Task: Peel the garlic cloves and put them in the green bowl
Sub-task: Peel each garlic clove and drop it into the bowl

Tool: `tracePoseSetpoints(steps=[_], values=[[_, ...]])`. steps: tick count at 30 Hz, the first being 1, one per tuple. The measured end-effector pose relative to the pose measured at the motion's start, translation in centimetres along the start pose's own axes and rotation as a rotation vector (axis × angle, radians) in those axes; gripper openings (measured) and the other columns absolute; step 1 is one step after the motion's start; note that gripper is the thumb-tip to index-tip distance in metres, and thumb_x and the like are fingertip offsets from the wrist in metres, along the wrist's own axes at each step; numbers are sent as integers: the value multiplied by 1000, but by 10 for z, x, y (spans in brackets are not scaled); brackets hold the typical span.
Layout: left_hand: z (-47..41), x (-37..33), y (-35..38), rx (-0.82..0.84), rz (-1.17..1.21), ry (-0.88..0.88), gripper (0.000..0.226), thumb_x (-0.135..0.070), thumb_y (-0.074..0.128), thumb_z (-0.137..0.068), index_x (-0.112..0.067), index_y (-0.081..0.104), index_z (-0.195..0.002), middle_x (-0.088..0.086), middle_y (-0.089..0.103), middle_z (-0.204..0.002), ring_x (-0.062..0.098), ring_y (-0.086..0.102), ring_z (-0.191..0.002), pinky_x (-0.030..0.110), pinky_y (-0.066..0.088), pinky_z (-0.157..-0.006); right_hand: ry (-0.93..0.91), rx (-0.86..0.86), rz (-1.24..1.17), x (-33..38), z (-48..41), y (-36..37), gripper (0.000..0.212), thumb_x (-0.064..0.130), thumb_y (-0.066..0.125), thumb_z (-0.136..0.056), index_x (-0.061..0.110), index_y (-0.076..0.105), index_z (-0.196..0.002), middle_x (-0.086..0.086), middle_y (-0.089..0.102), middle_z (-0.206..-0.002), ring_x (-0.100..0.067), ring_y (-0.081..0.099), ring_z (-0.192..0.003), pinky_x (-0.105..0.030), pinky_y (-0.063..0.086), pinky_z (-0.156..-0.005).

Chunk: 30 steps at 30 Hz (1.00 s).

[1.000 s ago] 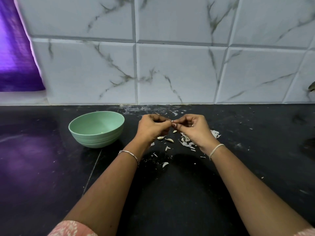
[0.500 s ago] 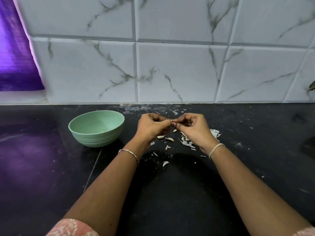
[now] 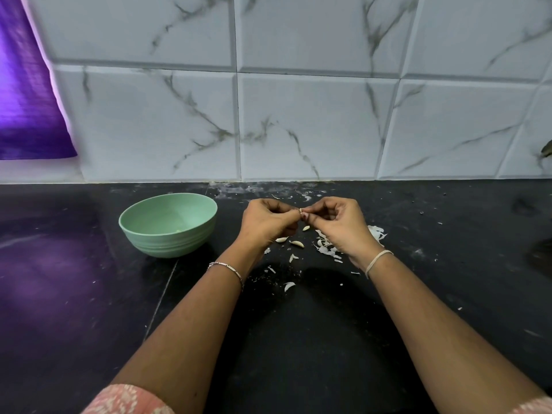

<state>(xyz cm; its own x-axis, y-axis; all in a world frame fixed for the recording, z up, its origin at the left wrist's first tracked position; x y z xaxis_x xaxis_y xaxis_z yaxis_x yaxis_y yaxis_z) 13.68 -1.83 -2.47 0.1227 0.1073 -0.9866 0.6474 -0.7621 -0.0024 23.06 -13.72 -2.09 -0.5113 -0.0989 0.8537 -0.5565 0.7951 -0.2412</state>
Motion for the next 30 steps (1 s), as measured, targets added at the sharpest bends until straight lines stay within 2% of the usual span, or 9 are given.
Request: tracePoseSetpoints(steps=[3,7,14,21,24,27,30], values=[[0,0,-1,-18,-5,7,8,-5,76,-76,-4,72,-70,17,67,-65,21,59,-57,30,51,-63,3,10,-18,2,1,1,22,-2,75,-79,19,70,-75,4,73,-80,-5,67,-75,-21,55,-76],[0,-2,0,-2,36,9,8,-7,76,-80,-3,72,-75,15,67,-67,22,61,-61,33,57,-67,52,-22,-145,6,3,-1,10,-1,74,-80,9,71,-81,1,72,-76,-1,66,-70,-15,52,-68],[2,-4,2,-17,71,25,11,-6,73,-82,-9,71,-72,10,67,-65,17,63,-60,29,58,-68,125,-38,-272,5,5,0,9,-2,73,-79,6,71,-83,-3,74,-75,-9,69,-72,-20,57,-74],[2,-6,2,2,140,27,10,2,65,-86,-3,70,-79,8,65,-65,8,64,-54,23,59,-63,215,-22,-396,5,5,1,8,-3,69,-82,6,70,-83,-4,74,-76,-11,69,-72,-23,57,-72],[3,-7,4,29,169,20,7,-2,62,-90,1,67,-85,12,63,-71,7,62,-53,24,59,-61,281,11,-490,3,4,2,6,0,67,-84,5,70,-87,-6,74,-79,-11,67,-71,-23,55,-72],[0,-9,5,54,156,0,16,-10,56,-95,-4,63,-81,9,59,-73,12,58,-54,30,60,-62,312,6,-511,2,4,2,4,3,66,-86,4,69,-89,-5,71,-76,-11,63,-67,-20,54,-68],[-1,-6,6,121,47,56,20,-21,64,-93,-1,64,-90,8,62,-78,14,59,-61,31,58,-64,307,-32,-486,2,3,3,4,3,65,-87,5,68,-85,-2,70,-70,-9,60,-63,-18,53,-62]])
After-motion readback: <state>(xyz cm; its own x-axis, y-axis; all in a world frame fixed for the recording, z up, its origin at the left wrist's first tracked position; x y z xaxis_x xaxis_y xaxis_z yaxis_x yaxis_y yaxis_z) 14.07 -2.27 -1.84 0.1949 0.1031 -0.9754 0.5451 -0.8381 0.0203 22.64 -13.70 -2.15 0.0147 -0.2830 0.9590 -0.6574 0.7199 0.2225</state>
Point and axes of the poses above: each hand's wrist, its own z-axis away from the middle knuckle, its own y-axis out of the palm, x = y × z, the point moved 3 cm from there along -z, towards the middle knuckle
